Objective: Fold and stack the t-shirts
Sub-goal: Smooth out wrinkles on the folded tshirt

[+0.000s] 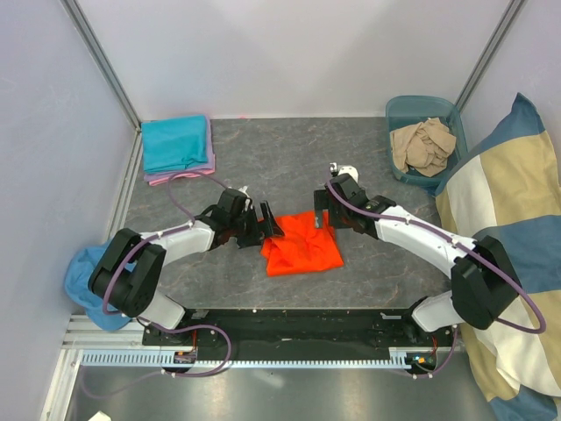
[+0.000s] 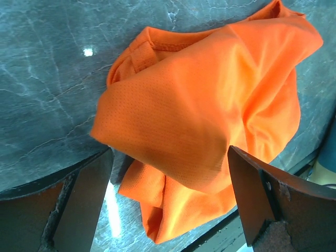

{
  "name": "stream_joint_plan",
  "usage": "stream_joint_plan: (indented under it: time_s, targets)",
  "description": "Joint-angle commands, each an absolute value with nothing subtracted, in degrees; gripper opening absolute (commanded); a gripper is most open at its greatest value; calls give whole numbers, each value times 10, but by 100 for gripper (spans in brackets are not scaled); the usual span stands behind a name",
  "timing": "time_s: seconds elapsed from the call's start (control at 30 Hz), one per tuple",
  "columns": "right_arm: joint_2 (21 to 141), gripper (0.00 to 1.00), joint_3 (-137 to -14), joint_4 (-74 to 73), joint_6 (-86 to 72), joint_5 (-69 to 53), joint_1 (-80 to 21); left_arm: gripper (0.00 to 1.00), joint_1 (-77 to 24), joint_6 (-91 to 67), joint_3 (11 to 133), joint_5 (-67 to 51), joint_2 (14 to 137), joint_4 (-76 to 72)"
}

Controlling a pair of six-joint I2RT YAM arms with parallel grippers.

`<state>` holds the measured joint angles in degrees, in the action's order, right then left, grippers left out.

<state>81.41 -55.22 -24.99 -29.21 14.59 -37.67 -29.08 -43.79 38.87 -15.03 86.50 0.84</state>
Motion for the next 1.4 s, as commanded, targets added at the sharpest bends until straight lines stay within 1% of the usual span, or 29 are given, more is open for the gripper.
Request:
stream_joint_plan:
  time_s: [0.0,0.37,0.67,1.0,1.2,1.37]
  targets:
    - [835,98,-586,-241,-272,154,-371,100,-290,-401,388,-102,858,82]
    - [844,98,-571,-211,-265,140,-365,100,-289,-389,393,-68,837,98]
    - [883,98,-556,-192,-277,92,-359,100,-290,-398,385,-105,896,40]
    - [860,98,-475,-169,-323,56,-360,99,-290,-403,360,-150,947,3]
    - [871,98,-452,-138,-342,17,-360,98,-290,-412,361,-170,971,-35]
    - [873,98,-440,-125,-347,11,-360,98,-291,-415,358,-178,978,-44]
